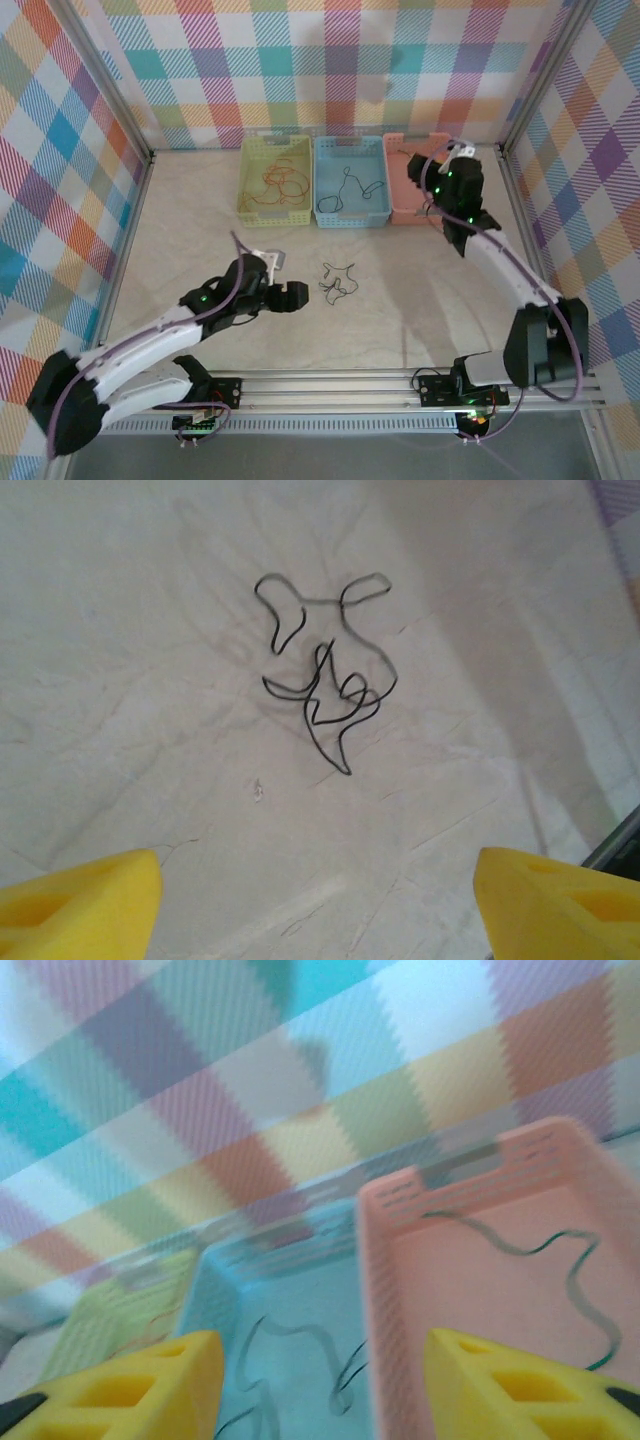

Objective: Untangle the cables

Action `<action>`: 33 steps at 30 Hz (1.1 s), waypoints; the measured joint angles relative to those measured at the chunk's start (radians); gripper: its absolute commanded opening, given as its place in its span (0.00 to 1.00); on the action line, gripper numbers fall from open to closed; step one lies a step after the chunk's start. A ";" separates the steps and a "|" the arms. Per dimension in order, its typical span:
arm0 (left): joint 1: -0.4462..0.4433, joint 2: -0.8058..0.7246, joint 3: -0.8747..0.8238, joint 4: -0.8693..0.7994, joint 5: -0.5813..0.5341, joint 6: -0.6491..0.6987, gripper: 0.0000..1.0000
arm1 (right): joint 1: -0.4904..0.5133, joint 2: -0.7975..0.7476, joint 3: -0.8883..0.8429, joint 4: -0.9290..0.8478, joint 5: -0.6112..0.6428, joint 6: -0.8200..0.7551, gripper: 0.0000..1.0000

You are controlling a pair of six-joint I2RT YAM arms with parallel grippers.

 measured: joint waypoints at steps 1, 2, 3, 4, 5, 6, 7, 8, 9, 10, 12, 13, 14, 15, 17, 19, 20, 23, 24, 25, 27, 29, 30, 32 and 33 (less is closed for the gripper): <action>-0.001 0.055 0.025 0.002 0.009 -0.002 0.77 | 0.036 -0.034 -0.044 0.006 -0.005 -0.006 0.54; -0.002 0.095 0.045 0.005 0.016 -0.003 0.77 | 0.061 -0.058 -0.080 0.010 -0.009 -0.015 0.53; -0.003 0.137 0.069 0.013 0.024 -0.004 0.77 | 0.087 -0.084 -0.124 0.014 -0.016 -0.024 0.53; -0.003 0.174 0.093 0.021 0.032 -0.005 0.75 | 0.108 -0.106 -0.169 0.019 -0.018 -0.038 0.53; -0.004 0.207 0.114 0.025 0.040 -0.005 0.74 | 0.122 -0.122 -0.203 0.025 -0.019 -0.046 0.53; -0.005 0.241 0.138 0.029 0.047 -0.005 0.72 | 0.137 -0.140 -0.243 0.026 -0.019 -0.057 0.52; -0.009 0.276 0.164 0.026 0.053 -0.004 0.71 | 0.150 -0.156 -0.282 0.028 -0.019 -0.066 0.52; -0.013 0.311 0.188 0.026 0.054 -0.002 0.69 | 0.157 -0.166 -0.309 0.029 -0.019 -0.071 0.52; -0.021 0.352 0.220 0.022 0.055 0.006 0.68 | 0.164 -0.174 -0.338 0.032 -0.019 -0.075 0.52; -0.030 0.393 0.254 0.012 0.055 0.013 0.67 | 0.167 -0.179 -0.360 0.034 -0.019 -0.076 0.52; -0.047 0.477 0.335 -0.034 0.050 0.042 0.64 | 0.172 -0.183 -0.391 0.038 -0.020 -0.076 0.52; -0.058 0.523 0.386 -0.070 0.043 0.063 0.63 | 0.173 -0.184 -0.405 0.046 -0.019 -0.076 0.52; -0.067 0.561 0.430 -0.100 0.035 0.085 0.63 | 0.173 -0.185 -0.414 0.053 -0.018 -0.076 0.53; -0.077 0.594 0.469 -0.130 0.027 0.106 0.62 | 0.173 -0.188 -0.425 0.066 -0.018 -0.080 0.53; -0.093 0.649 0.542 -0.193 0.017 0.145 0.61 | 0.173 -0.201 -0.449 0.094 -0.008 -0.095 0.54; -0.105 0.682 0.581 -0.235 0.008 0.175 0.61 | 0.174 -0.220 -0.471 0.117 0.014 -0.107 0.55; -0.107 0.694 0.594 -0.254 0.001 0.187 0.61 | 0.175 -0.228 -0.480 0.130 0.027 -0.113 0.56; -0.109 0.743 0.635 -0.313 -0.022 0.217 0.56 | 0.175 -0.245 -0.500 0.156 0.047 -0.121 0.56; -0.109 0.761 0.648 -0.328 -0.028 0.226 0.53 | 0.175 -0.245 -0.500 0.159 0.050 -0.121 0.57; -0.109 0.781 0.661 -0.346 -0.035 0.237 0.51 | 0.175 -0.245 -0.500 0.161 0.051 -0.121 0.56; -0.110 0.812 0.684 -0.374 -0.047 0.251 0.49 | 0.175 -0.245 -0.500 0.163 0.053 -0.123 0.57; -0.110 0.827 0.691 -0.389 -0.053 0.258 0.45 | 0.175 -0.245 -0.500 0.165 0.058 -0.123 0.57; -0.110 0.828 0.692 -0.398 -0.054 0.265 0.43 | 0.175 -0.245 -0.500 0.167 0.061 -0.123 0.57; -0.110 0.828 0.695 -0.415 -0.053 0.275 0.37 | 0.175 -0.245 -0.500 0.171 0.065 -0.123 0.57; -0.110 0.828 0.698 -0.423 -0.054 0.278 0.32 | 0.175 -0.245 -0.500 0.174 0.065 -0.124 0.57</action>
